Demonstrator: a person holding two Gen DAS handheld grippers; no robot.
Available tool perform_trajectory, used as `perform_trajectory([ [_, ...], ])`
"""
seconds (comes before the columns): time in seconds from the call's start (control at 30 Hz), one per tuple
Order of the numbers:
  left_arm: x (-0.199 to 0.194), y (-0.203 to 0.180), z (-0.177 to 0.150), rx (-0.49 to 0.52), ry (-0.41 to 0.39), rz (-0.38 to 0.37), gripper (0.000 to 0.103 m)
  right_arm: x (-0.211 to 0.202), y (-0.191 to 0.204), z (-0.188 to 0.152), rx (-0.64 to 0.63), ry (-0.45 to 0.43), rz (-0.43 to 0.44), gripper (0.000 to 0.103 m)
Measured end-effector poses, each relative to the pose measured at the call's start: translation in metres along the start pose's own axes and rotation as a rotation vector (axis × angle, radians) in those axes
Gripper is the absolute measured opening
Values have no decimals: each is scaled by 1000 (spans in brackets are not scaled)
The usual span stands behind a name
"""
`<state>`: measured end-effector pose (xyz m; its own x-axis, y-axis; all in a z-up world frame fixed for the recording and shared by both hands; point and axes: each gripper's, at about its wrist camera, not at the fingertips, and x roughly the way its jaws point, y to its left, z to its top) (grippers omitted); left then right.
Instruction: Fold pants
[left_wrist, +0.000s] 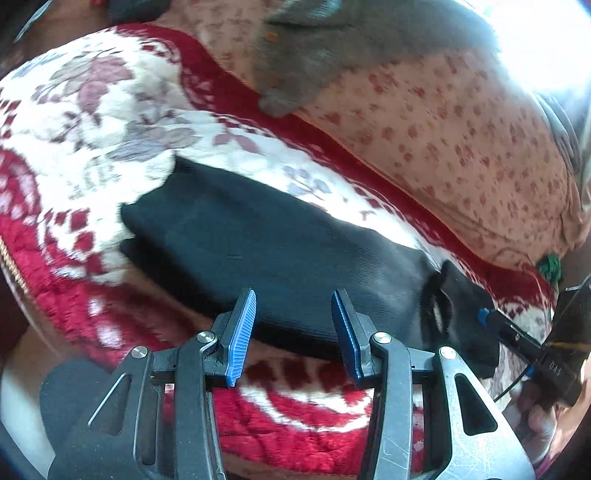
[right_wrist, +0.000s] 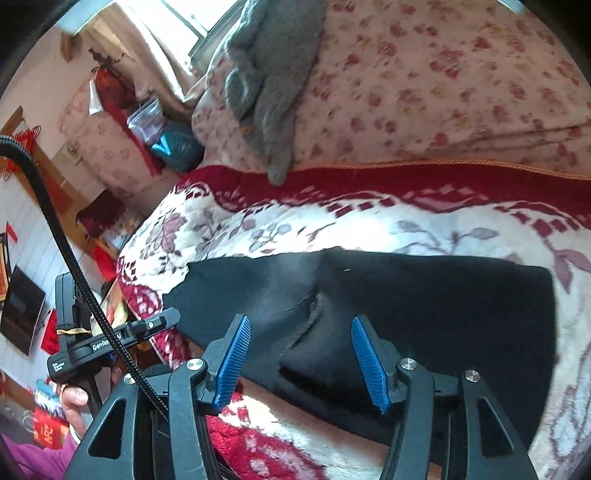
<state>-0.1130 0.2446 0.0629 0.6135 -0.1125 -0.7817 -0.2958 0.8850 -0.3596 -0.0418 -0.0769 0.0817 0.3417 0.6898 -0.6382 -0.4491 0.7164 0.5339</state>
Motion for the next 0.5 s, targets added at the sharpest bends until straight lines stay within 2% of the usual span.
perform_trajectory([
  [0.13,-6,27,-2,-75,-9,10,42,14,13,1,-40,28,14,55],
  [0.2,-7,41,-3,-117,-8,-11,42,23,21,2,-58,44,20,55],
  [0.27,-7,53,-3,-158,-5,-36,47,28,26,4,-71,51,34,55],
  [0.33,-10,62,-3,-201,-17,-46,48,36,34,7,-89,55,46,55],
  [0.5,-11,71,0,-240,-43,-65,60,65,56,18,-120,101,92,55],
])
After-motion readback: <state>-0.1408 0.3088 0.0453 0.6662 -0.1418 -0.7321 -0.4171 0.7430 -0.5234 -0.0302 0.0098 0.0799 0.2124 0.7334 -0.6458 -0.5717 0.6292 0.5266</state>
